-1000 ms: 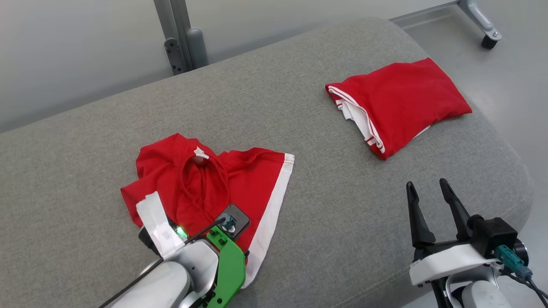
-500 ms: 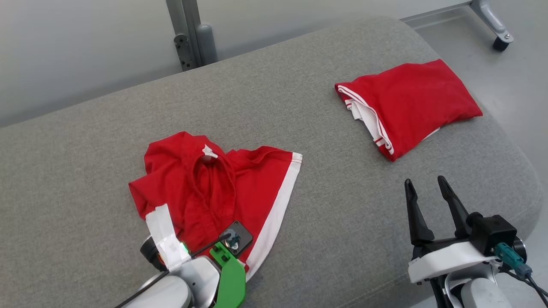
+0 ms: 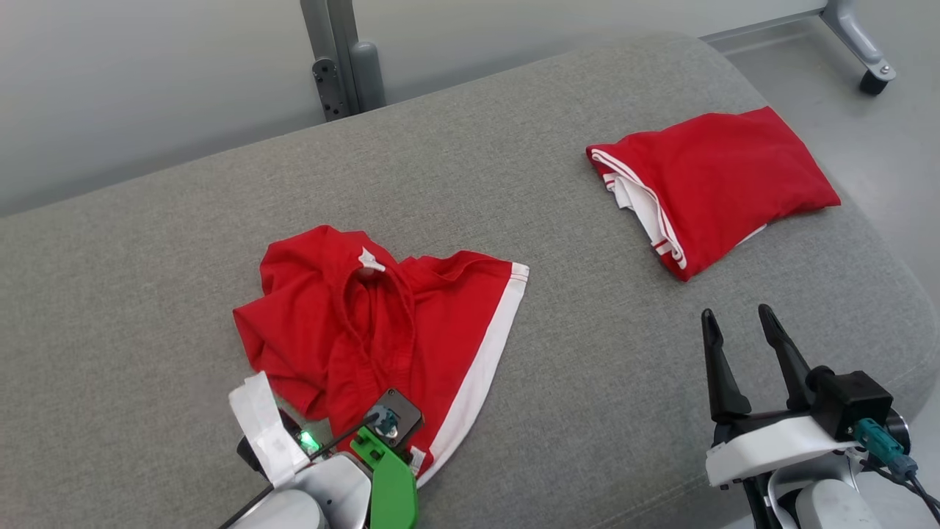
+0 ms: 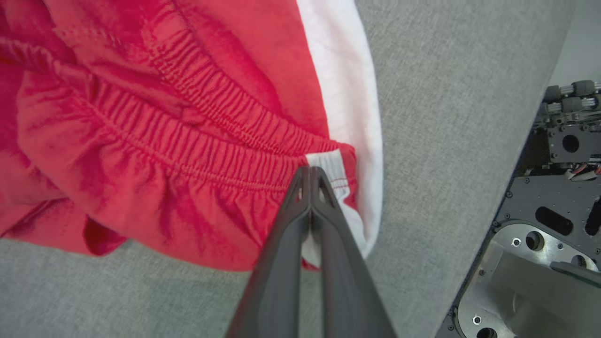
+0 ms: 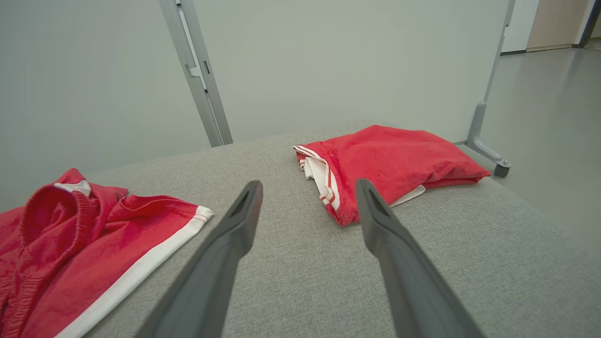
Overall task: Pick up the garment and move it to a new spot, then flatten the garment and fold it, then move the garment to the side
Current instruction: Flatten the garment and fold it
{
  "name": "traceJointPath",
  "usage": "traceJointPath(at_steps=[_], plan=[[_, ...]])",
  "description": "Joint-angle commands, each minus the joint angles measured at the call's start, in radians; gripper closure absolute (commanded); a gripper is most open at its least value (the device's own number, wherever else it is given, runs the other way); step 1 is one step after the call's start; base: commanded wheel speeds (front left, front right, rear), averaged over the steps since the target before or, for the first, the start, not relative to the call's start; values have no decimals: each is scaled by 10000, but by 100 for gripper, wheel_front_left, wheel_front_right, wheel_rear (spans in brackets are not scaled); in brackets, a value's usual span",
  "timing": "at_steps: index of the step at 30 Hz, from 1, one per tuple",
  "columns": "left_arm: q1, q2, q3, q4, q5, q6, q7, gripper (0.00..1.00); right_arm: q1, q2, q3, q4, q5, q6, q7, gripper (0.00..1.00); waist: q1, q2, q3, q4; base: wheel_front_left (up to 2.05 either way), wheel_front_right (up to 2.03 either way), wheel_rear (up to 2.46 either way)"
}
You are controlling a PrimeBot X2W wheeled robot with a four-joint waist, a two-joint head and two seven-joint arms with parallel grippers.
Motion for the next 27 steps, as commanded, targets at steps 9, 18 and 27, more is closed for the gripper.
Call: traceJointPath(at_steps=[9,18,27], plan=[[708,-262,718,89,-264,868,-1813,100,128,-7,-45,24,-236,-3,2,0,0,0,-240,548,0,0,0],[1475,-561,1337,26,-651,1581,-3182,100,247,-8,-75,-7,-407,-3,2,0,0,0,-301,1151,0,0,0],[794,-842,641,-77,-200,1234,-2736,7,46,-10,95,55,-358,-3,2,0,0,0,-232,1420,0,0,0]])
